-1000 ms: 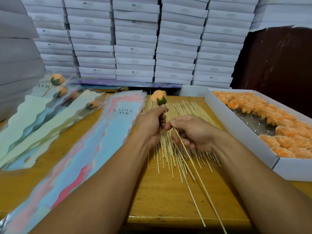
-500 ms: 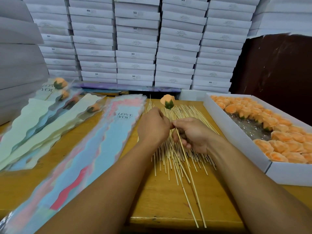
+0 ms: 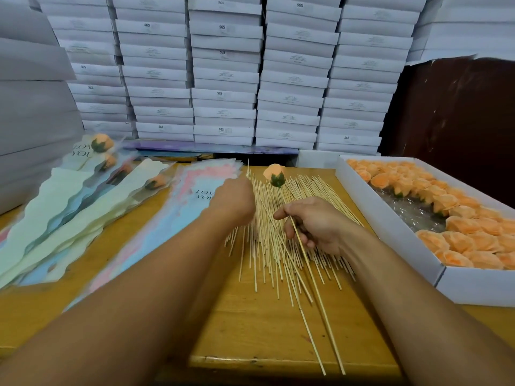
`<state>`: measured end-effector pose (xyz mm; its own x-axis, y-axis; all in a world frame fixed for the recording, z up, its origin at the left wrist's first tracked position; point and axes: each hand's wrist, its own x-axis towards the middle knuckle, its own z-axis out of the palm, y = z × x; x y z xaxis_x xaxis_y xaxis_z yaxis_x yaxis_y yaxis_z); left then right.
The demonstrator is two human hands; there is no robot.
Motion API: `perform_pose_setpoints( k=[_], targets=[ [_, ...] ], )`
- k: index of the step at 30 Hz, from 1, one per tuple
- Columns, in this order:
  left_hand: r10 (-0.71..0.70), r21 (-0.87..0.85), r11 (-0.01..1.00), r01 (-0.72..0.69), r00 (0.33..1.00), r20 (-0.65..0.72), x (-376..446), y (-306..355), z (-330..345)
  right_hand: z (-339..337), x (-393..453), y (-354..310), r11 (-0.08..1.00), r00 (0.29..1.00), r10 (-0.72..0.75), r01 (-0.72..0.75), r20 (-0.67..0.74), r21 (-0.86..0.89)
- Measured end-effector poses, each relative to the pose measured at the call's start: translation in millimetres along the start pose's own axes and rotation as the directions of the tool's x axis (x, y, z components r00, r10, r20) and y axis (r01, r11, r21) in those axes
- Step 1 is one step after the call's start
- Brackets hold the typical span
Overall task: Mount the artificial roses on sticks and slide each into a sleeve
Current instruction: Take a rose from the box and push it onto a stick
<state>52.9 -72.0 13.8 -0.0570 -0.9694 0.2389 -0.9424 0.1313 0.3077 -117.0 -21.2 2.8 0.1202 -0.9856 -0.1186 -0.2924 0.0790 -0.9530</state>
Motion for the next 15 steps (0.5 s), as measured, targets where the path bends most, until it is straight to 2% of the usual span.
perform_pose_setpoints(
  k=[3,6,10,15],
  targets=[
    [0.03,0.032,0.999,-0.03,1.0,-0.006,10.7,-23.0,-5.4,-0.6,0.7,0.4,1.0,1.0,-0.003,0.003,0.012,0.006],
    [-0.004,0.071,0.997,0.005,1.0,-0.013,21.8,-46.5,-6.5,-1.5,1.0,0.6,1.0,1.0,-0.004,0.004,0.023,0.012],
    [-0.069,0.248,0.968,0.039,0.991,0.113,31.4,-67.2,-5.0,-1.8,1.3,1.1,1.0,1.0,-0.004,0.004,0.028,0.009],
    [-0.149,0.25,0.964,0.092,0.964,0.22,30.4,-84.2,10.1,-1.6,1.7,1.6,1.0,0.999,-0.005,0.005,0.032,0.011]
  ],
)
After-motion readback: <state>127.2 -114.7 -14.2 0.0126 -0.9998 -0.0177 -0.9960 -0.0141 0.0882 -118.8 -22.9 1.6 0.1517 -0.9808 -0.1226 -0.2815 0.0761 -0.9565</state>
